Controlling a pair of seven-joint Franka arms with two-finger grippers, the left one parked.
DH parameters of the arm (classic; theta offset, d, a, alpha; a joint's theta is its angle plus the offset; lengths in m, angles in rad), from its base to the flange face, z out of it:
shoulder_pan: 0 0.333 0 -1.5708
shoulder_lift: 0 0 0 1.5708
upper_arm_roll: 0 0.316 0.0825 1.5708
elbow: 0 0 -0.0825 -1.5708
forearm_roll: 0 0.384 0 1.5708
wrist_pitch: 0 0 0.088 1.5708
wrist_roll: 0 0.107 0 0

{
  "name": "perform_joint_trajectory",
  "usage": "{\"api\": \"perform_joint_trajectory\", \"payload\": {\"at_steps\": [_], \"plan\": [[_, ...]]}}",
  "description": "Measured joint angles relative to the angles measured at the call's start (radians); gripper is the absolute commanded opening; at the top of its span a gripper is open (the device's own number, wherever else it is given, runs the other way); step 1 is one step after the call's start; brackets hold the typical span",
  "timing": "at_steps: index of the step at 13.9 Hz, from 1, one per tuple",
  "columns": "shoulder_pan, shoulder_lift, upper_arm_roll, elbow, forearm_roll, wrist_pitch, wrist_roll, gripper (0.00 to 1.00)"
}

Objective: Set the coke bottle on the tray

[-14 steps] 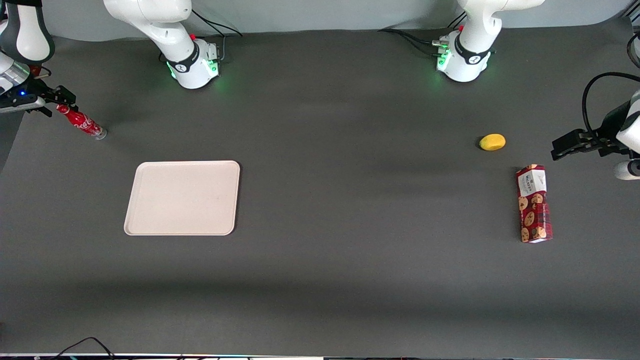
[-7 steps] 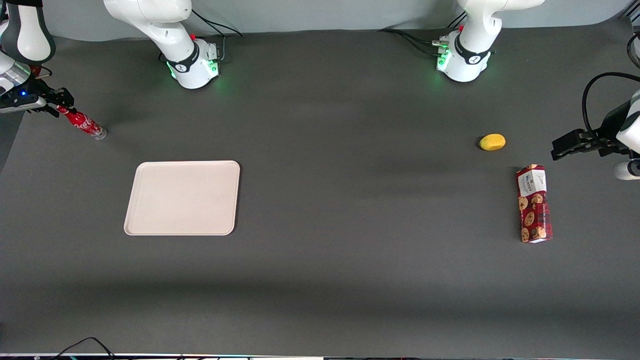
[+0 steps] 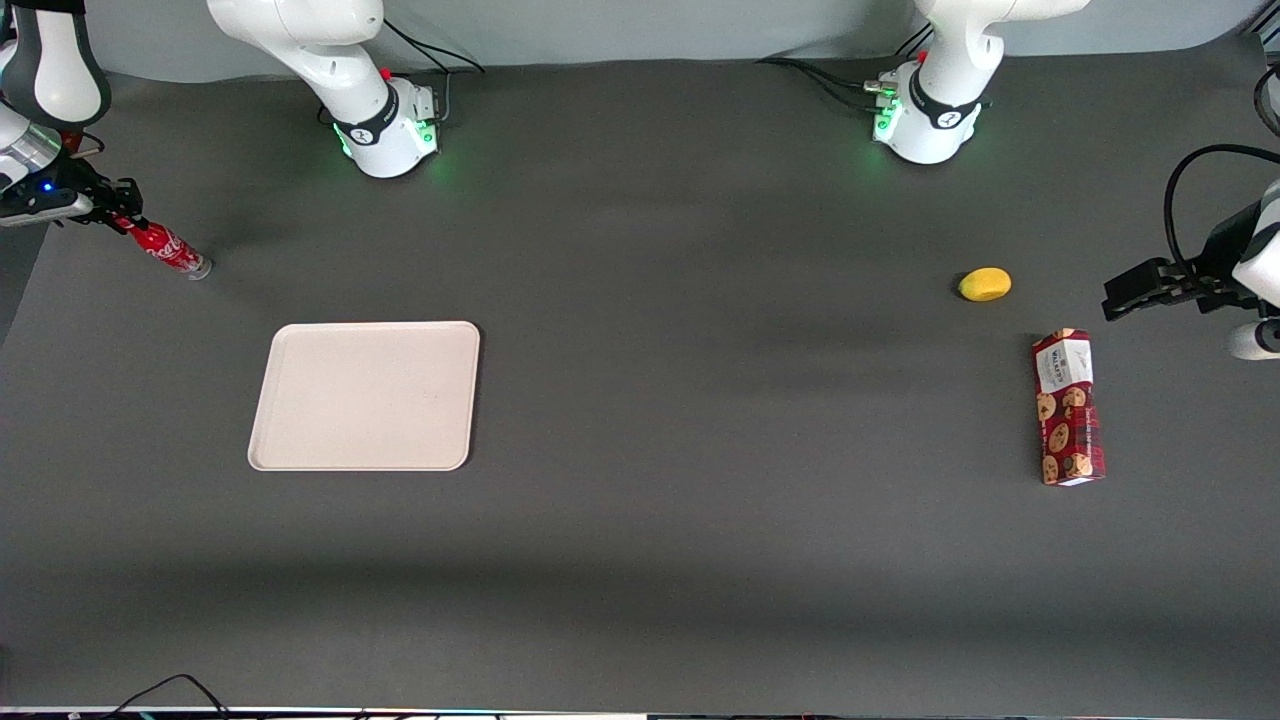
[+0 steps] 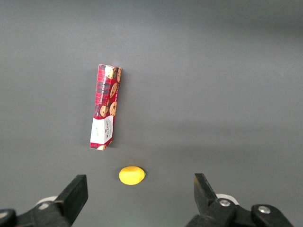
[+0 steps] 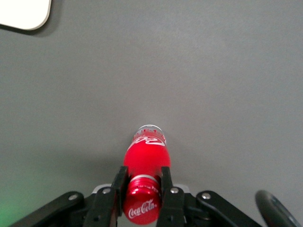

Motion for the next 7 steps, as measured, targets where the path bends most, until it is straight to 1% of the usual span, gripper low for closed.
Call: {"api": "perform_joint_trajectory", "payload": {"at_steps": [2, 3, 5, 7], "plan": [[0.006, -0.003, 0.02, 0.037, 0.0, -0.075, 0.0, 0.0], [0.008, -0.008, 0.047, 0.07, 0.0, -0.126, 0.0, 0.0], [0.009, -0.019, 0.129, 0.169, 0.001, -0.253, 0.004, 0.0], [0.011, -0.028, 0.237, 0.287, 0.011, -0.382, 0.031, 0.0]]}}
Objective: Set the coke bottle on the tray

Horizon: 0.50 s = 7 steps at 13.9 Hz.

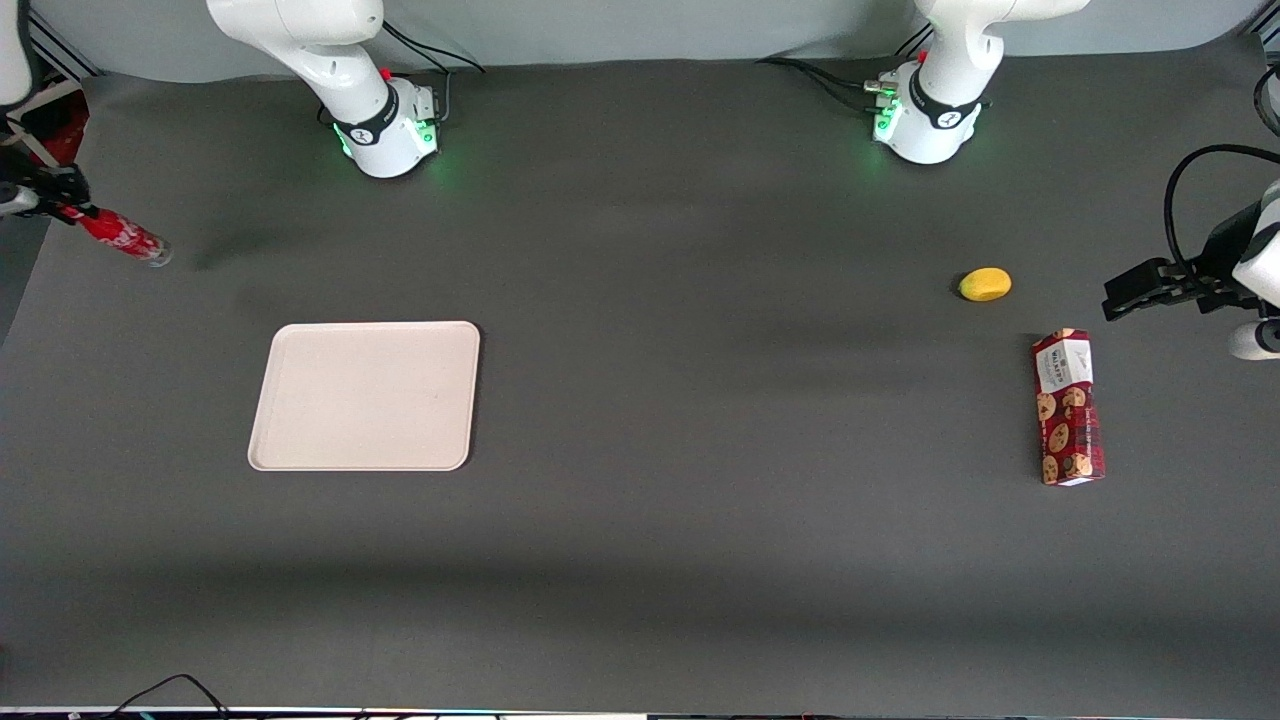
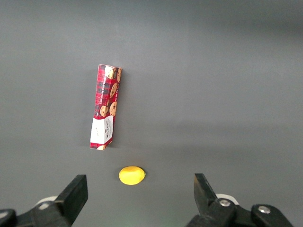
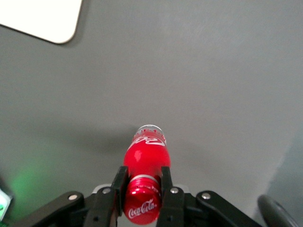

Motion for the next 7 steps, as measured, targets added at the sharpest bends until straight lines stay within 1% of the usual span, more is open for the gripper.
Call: {"api": "perform_joint_trajectory", "payload": {"at_steps": [2, 4, 7], "plan": [[0.004, -0.001, 0.121, 0.118, 0.008, -0.126, 0.054, 0.0], [0.01, 0.0, 0.243, 0.225, 0.032, -0.234, 0.109, 0.0], [0.014, 0.022, 0.386, 0.338, 0.093, -0.312, 0.176, 0.0]]}}
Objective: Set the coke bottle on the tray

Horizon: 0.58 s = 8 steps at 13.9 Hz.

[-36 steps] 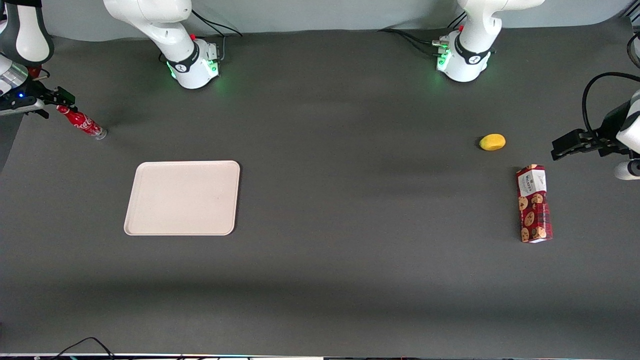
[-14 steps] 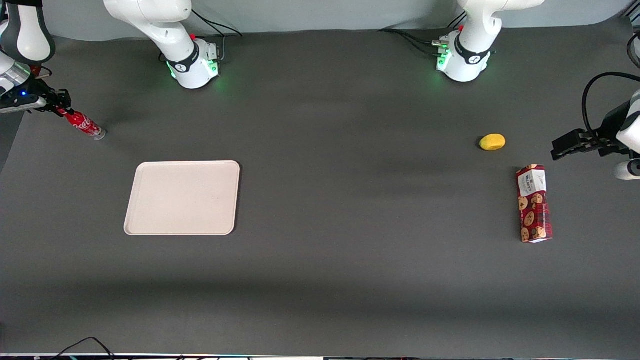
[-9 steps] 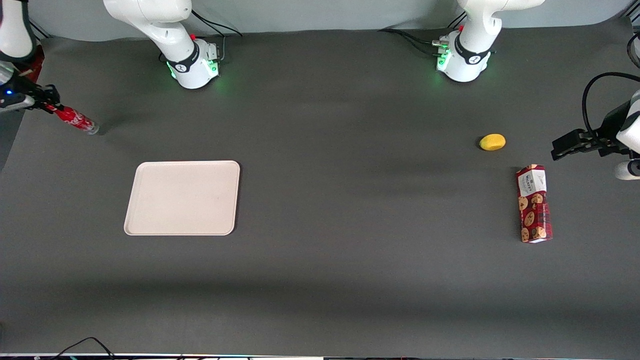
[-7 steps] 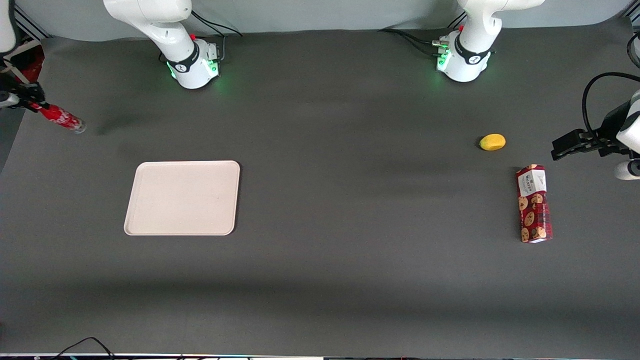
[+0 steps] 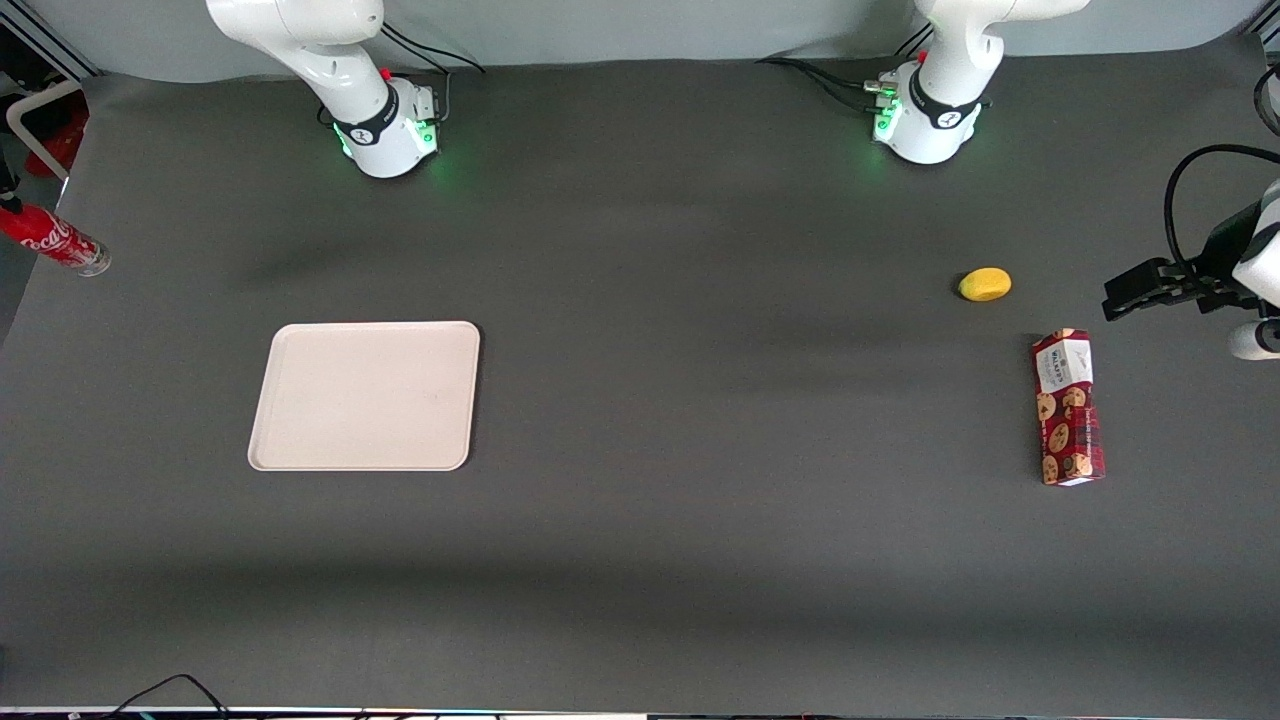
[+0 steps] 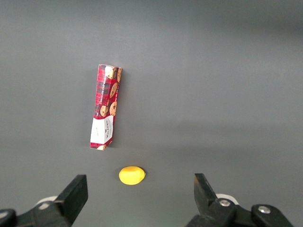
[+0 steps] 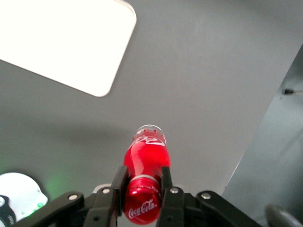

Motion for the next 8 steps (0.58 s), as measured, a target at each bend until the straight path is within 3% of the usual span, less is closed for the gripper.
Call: {"api": "perform_joint_trajectory", "payload": {"at_steps": [5, 8], "plan": [[0.002, 0.17, 0.182, 0.132, 0.114, -0.007, 0.156, 0.0], [0.001, 0.304, 0.197, 0.172, 0.185, 0.07, 0.166, 0.0]]}}
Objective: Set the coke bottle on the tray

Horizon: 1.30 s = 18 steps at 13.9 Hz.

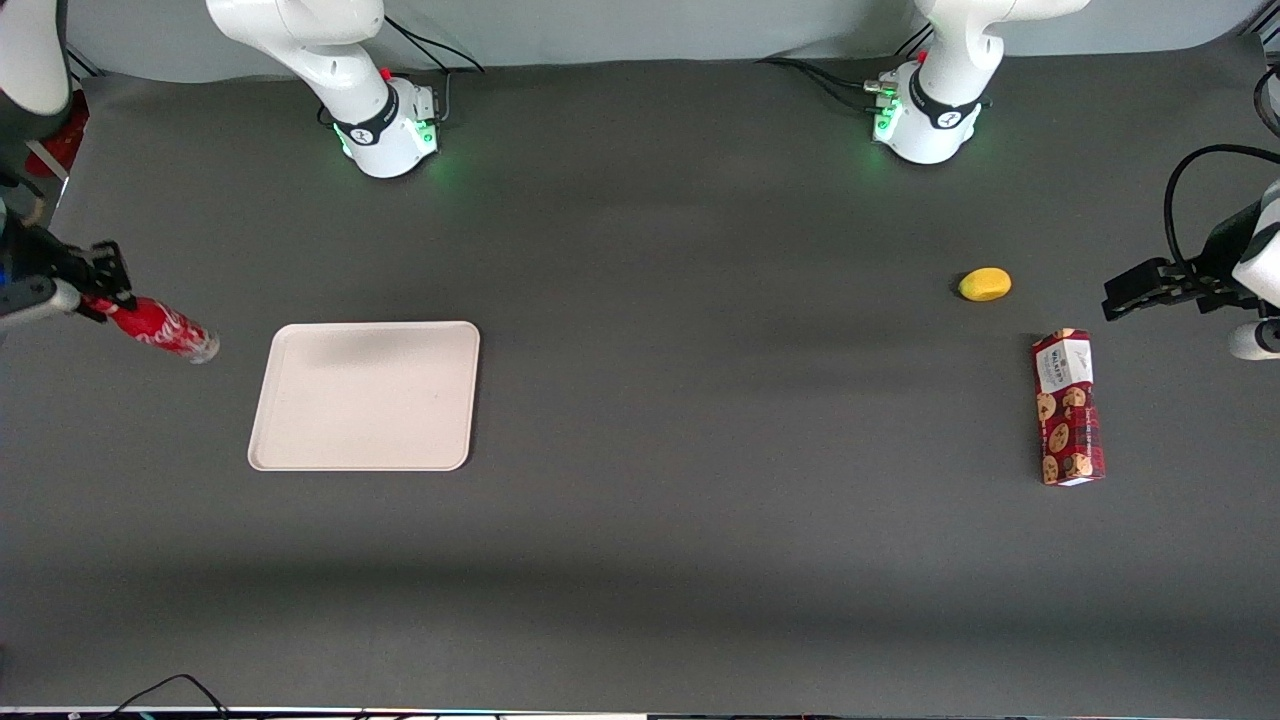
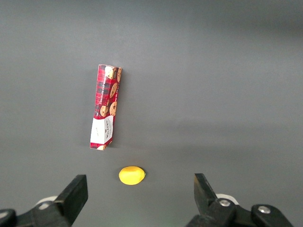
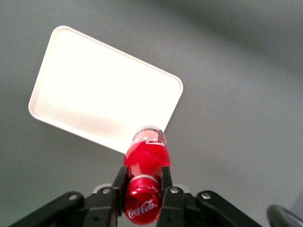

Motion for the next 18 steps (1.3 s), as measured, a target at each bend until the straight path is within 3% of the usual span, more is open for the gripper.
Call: {"api": "perform_joint_trajectory", "payload": {"at_steps": [8, 13, 15, 16, 18], "plan": [[-0.014, 0.171, -0.014, -0.267, 0.006, 0.519, 0.006, 0.0], [-0.027, 0.171, -0.022, -0.355, 0.053, 0.584, 0.014, 0.03], [-0.029, 0.171, -0.022, -0.359, 0.063, 0.585, 0.014, 0.47], [-0.029, 0.171, -0.022, -0.361, 0.064, 0.586, 0.014, 0.99], [-0.029, 0.17, -0.023, -0.363, 0.065, 0.587, 0.014, 1.0]]}}
